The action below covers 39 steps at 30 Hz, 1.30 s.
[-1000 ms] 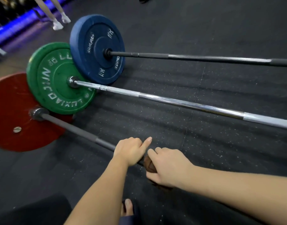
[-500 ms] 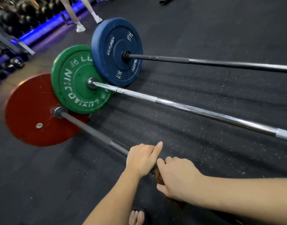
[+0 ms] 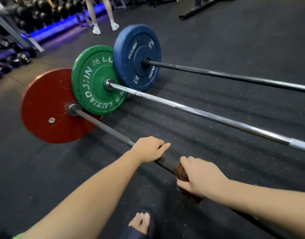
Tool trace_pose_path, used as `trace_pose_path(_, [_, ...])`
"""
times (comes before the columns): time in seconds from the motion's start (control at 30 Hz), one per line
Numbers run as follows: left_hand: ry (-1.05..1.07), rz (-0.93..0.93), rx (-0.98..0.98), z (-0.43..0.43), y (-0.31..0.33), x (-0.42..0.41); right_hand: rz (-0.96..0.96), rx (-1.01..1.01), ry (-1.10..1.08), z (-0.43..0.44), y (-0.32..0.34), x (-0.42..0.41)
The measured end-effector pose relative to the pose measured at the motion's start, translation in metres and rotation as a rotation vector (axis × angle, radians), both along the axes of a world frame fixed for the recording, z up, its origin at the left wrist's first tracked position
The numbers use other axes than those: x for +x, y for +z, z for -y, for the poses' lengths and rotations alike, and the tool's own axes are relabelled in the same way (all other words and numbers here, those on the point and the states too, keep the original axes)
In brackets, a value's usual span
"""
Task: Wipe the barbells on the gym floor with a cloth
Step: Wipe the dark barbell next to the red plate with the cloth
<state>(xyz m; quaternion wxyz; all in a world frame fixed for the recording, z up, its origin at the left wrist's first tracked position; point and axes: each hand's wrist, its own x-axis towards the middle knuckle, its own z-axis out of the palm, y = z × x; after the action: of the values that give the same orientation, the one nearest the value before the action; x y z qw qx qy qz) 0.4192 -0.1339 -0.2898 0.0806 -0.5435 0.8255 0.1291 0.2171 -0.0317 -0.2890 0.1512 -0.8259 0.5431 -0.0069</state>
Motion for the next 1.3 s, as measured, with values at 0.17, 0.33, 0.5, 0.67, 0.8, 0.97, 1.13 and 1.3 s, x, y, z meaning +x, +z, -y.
trace_pose_path(0.17, [-0.163, 0.054, 0.001, 0.01, 0.008, 0.026, -0.086, -0.041, -0.029, 0.004, 0.004, 0.015])
trace_pose_path(0.33, [-0.322, 0.189, 0.031, 0.03, 0.021, 0.04, -0.122, -0.096, -0.077, 0.005, 0.0, 0.028])
trace_pose_path(0.5, [-0.468, 0.179, -0.059, 0.036, 0.0, 0.053, -0.111, -0.244, -0.106, 0.005, -0.018, 0.032])
trace_pose_path(0.67, [-0.425, 0.023, -0.081, 0.037, -0.025, 0.059, -0.058, -0.344, -0.134, 0.011, -0.027, 0.044])
trace_pose_path(0.8, [-0.385, -0.053, -0.032, 0.042, -0.034, 0.061, -0.047, -0.348, -0.191, 0.02, -0.029, 0.073])
trace_pose_path(0.97, [-0.381, -0.086, -0.077, 0.041, -0.038, 0.063, -0.018, -0.377, -0.228, 0.015, -0.029, 0.074])
trace_pose_path(1.13, [-0.363, -0.058, -0.056, 0.039, -0.035, 0.061, 0.004, -0.11, -0.307, 0.003, -0.01, 0.049])
trace_pose_path(1.3, [-0.356, -0.053, -0.037, 0.038, -0.032, 0.061, -0.004, 0.045, -0.357, -0.005, 0.005, 0.029])
